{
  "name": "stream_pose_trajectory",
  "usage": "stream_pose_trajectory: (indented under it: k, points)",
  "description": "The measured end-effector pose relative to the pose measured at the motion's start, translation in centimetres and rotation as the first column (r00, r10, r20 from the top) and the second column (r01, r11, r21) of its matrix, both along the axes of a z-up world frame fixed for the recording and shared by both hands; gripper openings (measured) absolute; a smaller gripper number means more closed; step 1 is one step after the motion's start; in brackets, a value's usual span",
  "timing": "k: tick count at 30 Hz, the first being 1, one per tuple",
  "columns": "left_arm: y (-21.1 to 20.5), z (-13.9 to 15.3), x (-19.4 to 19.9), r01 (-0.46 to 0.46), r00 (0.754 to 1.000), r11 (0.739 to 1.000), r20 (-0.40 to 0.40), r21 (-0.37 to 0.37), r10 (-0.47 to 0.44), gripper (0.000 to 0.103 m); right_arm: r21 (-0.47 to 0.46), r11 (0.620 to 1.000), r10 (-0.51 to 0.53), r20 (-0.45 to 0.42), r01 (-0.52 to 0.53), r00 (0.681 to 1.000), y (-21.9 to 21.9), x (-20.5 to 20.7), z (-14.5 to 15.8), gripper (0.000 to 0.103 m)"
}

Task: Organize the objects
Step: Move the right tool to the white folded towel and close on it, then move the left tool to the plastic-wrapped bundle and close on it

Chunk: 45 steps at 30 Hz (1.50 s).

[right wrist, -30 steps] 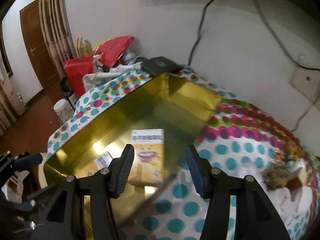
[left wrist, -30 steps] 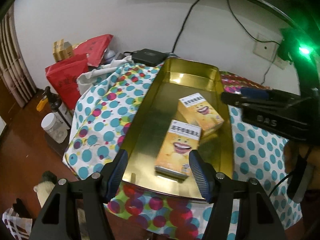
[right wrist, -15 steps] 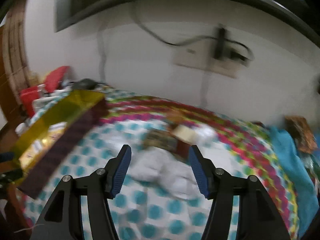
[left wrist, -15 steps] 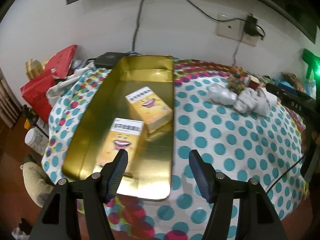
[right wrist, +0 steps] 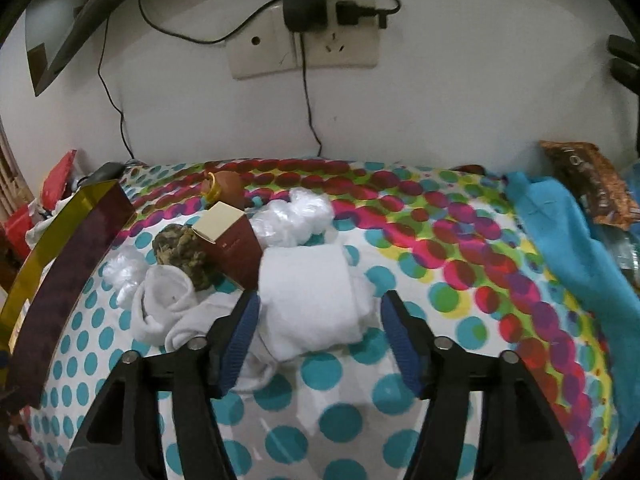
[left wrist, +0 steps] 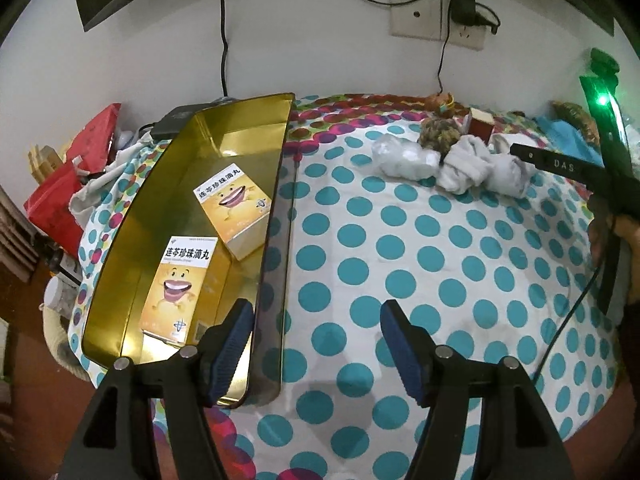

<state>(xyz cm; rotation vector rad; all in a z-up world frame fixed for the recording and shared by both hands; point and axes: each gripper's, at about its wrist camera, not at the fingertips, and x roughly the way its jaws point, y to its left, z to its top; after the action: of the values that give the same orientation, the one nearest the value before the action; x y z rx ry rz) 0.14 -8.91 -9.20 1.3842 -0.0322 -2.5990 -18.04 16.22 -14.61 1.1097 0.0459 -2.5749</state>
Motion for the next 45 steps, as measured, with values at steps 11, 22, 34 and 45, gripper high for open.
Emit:
stream_pose_trajectory:
  k: [11, 22, 34, 45]
  points:
    - [0.5, 1.7, -1.3, -0.012, 0.999, 1.000, -0.045, -0.021, 0.011, 0.068, 0.017, 1.000, 0.006, -0.006, -0.005, 1.000, -0.4, -0.7, -1.0, 0.034]
    - [3.4, 1.8, -4.6, 0.052, 0.997, 0.998, -0.063, -0.020, -0.053, 0.068, 0.071, 0.997, -0.025, -0.059, 0.029, 0.998, 1.2, 0.3, -0.5, 0.033]
    - [2.5, 0.8, -11.2, 0.083, 0.996, 0.970, -0.051, 0.226, -0.073, 0.075, 0.196, 0.976, -0.085, -0.049, 0.093, 0.995, 1.5, 0.0, -1.1, 0.035]
    - [2.5, -0.4, -14.9, 0.002, 1.000, 0.961, 0.014, 0.276, -0.006, 0.075, 0.161, 0.984, -0.076, -0.013, 0.077, 0.997, 1.9, -0.4, -1.5, 0.037]
